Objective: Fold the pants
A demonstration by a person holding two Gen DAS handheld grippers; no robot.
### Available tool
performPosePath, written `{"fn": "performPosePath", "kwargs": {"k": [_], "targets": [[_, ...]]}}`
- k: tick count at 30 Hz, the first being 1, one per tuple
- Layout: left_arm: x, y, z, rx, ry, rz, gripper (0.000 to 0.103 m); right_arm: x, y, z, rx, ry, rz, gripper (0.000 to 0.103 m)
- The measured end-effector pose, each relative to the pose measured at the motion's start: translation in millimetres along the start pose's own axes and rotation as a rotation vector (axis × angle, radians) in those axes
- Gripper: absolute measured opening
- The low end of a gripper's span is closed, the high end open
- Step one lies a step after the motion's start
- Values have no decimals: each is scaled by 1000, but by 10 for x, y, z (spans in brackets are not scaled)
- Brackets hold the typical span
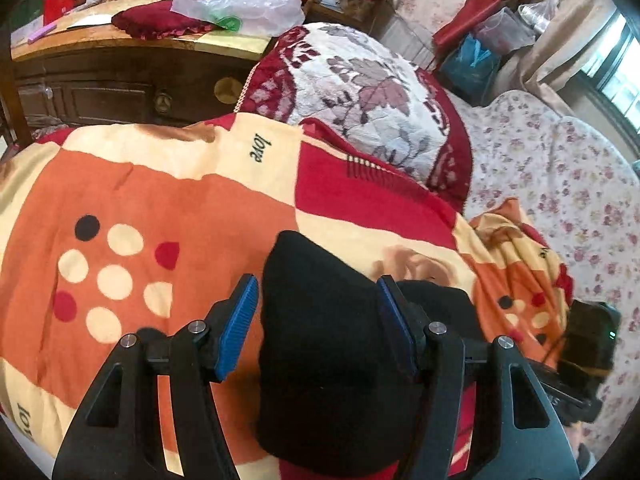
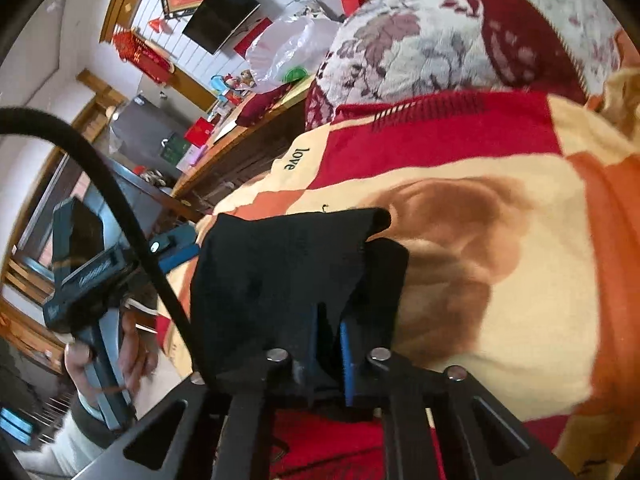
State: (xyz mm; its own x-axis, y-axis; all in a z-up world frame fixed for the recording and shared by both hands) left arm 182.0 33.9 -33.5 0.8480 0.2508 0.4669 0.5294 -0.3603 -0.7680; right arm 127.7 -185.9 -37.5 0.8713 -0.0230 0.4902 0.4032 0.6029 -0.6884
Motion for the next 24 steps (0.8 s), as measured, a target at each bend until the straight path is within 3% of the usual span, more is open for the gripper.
{"fn": "performPosePath", "kwargs": {"k": [8, 19, 24], "targets": [[-231, 406, 68, 80, 17, 43, 60, -171, 212, -213, -103, -5, 59, 6], [-285, 39, -29, 121, 50, -59, 60, -24, -176, -2, -92, -9, -14, 7], [-375, -134, -148, 136, 102, -117, 60, -30, -191, 125, -103, -26, -23, 15]]}}
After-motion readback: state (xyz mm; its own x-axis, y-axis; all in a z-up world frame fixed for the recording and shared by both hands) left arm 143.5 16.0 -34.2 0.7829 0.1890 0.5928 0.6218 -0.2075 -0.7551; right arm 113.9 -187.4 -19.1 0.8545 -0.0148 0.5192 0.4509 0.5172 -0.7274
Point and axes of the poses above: each gripper's, at about its wrist camera, not at the fingertips, and y roughly the way its jaws point, z to its left, x to its top, the point moved 7 cm from there along y, roughly the way its jaws point, and after that the axes turned 7 degrees about -y, right-handed, at the moved point
